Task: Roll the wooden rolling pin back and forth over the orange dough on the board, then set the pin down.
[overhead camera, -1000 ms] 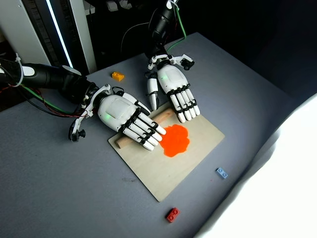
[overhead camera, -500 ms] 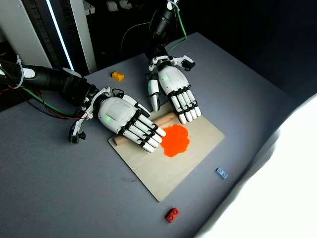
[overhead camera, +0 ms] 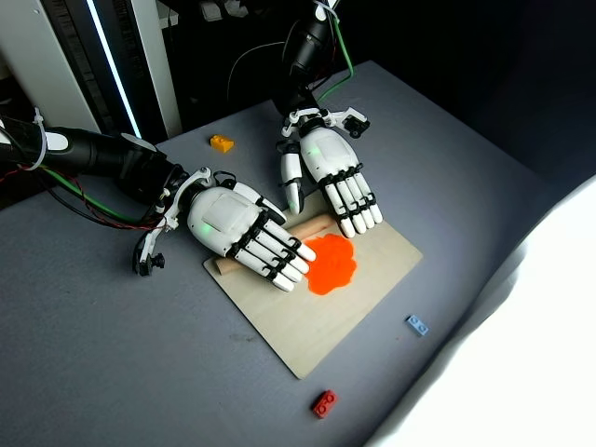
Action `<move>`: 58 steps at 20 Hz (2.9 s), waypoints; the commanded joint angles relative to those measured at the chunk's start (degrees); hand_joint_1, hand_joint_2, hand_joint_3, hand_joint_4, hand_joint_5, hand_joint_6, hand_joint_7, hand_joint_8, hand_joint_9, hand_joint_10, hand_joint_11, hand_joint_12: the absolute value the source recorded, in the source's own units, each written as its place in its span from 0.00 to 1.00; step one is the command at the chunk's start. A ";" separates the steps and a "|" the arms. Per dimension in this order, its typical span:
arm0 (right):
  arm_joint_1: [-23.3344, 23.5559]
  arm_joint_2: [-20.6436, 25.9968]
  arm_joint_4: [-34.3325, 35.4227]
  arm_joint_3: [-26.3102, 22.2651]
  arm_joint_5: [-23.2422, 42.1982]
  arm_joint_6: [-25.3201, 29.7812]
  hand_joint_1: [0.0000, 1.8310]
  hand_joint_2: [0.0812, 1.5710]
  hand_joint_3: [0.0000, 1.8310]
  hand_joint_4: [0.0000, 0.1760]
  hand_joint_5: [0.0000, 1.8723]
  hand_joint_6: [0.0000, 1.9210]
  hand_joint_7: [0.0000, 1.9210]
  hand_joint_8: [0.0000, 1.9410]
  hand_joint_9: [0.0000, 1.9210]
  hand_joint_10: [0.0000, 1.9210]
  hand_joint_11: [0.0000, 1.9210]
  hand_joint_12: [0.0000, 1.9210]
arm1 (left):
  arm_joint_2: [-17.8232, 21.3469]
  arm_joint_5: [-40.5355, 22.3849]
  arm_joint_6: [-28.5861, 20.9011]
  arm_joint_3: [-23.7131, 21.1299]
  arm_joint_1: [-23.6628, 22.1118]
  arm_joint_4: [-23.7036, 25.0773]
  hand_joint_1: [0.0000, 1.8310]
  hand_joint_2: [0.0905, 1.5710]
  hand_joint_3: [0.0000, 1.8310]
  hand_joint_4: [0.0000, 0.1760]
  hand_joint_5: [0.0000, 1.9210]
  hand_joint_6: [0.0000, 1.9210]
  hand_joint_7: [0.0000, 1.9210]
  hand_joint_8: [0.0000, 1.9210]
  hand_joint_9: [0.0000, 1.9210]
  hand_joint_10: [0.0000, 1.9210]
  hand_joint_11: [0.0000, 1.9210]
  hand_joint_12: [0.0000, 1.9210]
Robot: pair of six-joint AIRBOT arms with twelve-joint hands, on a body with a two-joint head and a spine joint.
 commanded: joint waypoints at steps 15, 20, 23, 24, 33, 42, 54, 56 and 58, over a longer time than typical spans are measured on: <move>2.02 0.43 -4.21 2.45 -4.33 1.21 0.00 0.94 0.00 0.00 0.08 0.00 0.08 0.00 0.06 0.00 0.00 0.11 | -0.46 -4.58 -0.12 1.40 -1.23 1.65 0.00 0.91 0.01 0.00 0.00 0.00 0.00 0.00 0.00 0.00 0.00 0.00; 2.35 0.44 -3.32 3.43 -3.61 1.49 0.00 0.95 0.00 0.00 0.09 0.00 0.08 0.00 0.06 0.00 0.00 0.13 | -0.51 -4.54 -0.51 2.63 -1.80 0.98 0.00 0.91 0.01 0.00 0.00 0.00 0.00 0.00 0.00 0.00 0.00 0.00; 2.54 0.43 -3.16 3.78 -3.48 1.66 0.00 0.96 0.00 0.00 0.08 0.00 0.07 0.00 0.05 0.00 0.00 0.12 | -0.59 -4.40 -0.51 3.30 -2.02 0.63 0.00 0.93 0.01 0.00 0.00 0.00 0.00 0.00 0.00 0.00 0.00 0.00; 2.62 0.43 -3.10 3.93 -3.42 1.72 0.00 0.95 0.00 0.00 0.08 0.00 0.07 0.00 0.05 0.00 0.00 0.11 | -0.67 -4.36 -0.63 3.56 -2.04 0.57 0.00 0.93 0.01 0.00 0.00 0.00 0.00 0.00 0.00 0.00 0.00 0.00; 3.35 0.34 -2.10 5.45 -2.56 2.59 0.00 0.93 0.00 0.00 0.09 0.00 0.08 0.00 0.06 0.00 0.00 0.18 | -0.99 -3.69 -0.68 5.33 -3.11 -0.02 0.00 0.93 0.01 0.00 0.00 0.00 0.00 0.00 0.00 0.00 0.00 0.00; 3.91 0.32 -2.10 6.67 -2.16 3.30 0.00 0.96 0.01 0.00 0.10 0.00 0.08 0.00 0.06 0.00 0.00 0.13 | -1.97 -2.86 -0.58 6.71 -3.62 -0.47 0.00 0.96 0.02 0.00 0.00 0.00 0.00 0.00 0.00 0.00 0.00 0.00; 4.73 0.28 -2.04 8.90 -1.63 4.24 0.00 1.00 0.00 0.00 0.09 0.00 0.07 0.00 0.04 0.00 0.00 0.03 | -2.37 -0.32 -0.41 9.06 -4.81 -0.77 0.00 0.97 0.02 0.00 0.00 0.00 0.00 0.00 0.00 0.00 0.00 0.00; 4.86 0.28 -1.61 9.21 -1.48 4.27 0.00 0.99 0.00 0.00 0.09 0.00 0.07 0.00 0.04 0.00 0.00 0.00 | -2.56 0.21 -0.38 9.48 -5.13 -0.77 0.00 0.98 0.02 0.00 0.00 0.00 0.00 0.00 0.00 0.00 0.00 0.00; 5.01 0.27 -1.41 9.54 -1.25 4.40 0.00 0.99 0.00 0.00 0.09 0.00 0.07 0.00 0.04 0.00 0.00 0.00 | -2.80 0.68 -0.38 10.00 -5.49 -0.77 0.00 0.98 0.02 0.00 0.00 0.00 0.00 0.00 0.00 0.00 0.00 0.00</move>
